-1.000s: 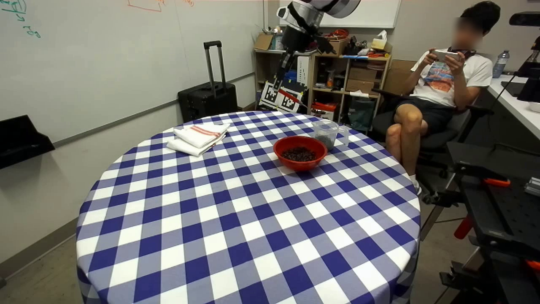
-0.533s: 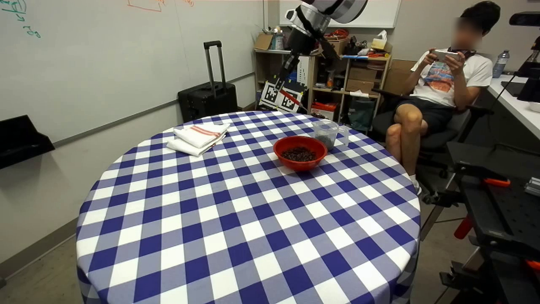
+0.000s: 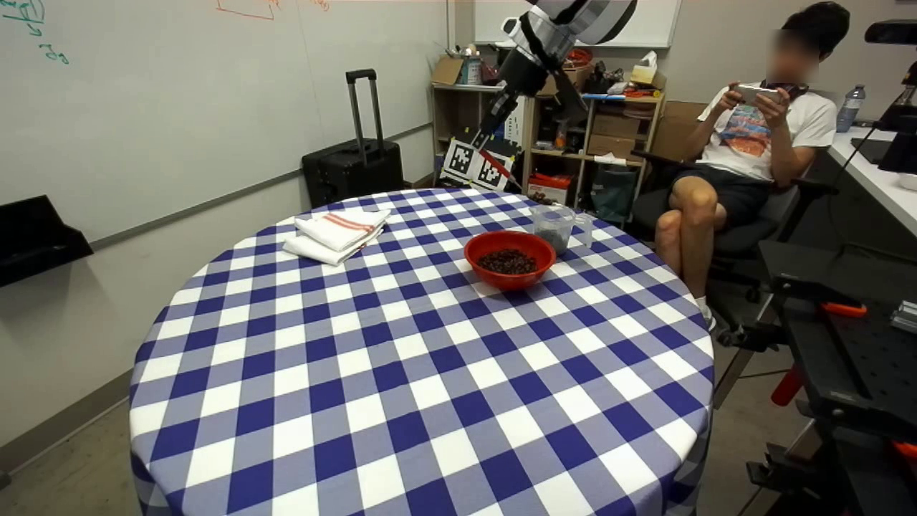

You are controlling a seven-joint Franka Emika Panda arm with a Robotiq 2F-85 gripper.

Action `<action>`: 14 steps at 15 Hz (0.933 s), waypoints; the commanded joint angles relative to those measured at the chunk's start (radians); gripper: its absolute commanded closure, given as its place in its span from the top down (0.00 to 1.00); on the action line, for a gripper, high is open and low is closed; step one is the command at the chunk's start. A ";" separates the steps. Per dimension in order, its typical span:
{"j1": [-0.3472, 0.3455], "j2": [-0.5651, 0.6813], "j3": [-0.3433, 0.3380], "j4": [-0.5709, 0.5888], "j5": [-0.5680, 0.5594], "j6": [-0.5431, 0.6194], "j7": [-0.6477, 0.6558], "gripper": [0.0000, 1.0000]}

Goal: Put a spoonful of the things in the red bowl into the jug

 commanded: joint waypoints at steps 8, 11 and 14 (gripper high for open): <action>-0.208 -0.081 0.221 -0.126 0.303 0.148 -0.327 0.05; -0.285 -0.096 0.304 -0.150 0.398 0.171 -0.429 0.05; -0.344 -0.104 0.364 -0.166 0.474 0.178 -0.511 0.05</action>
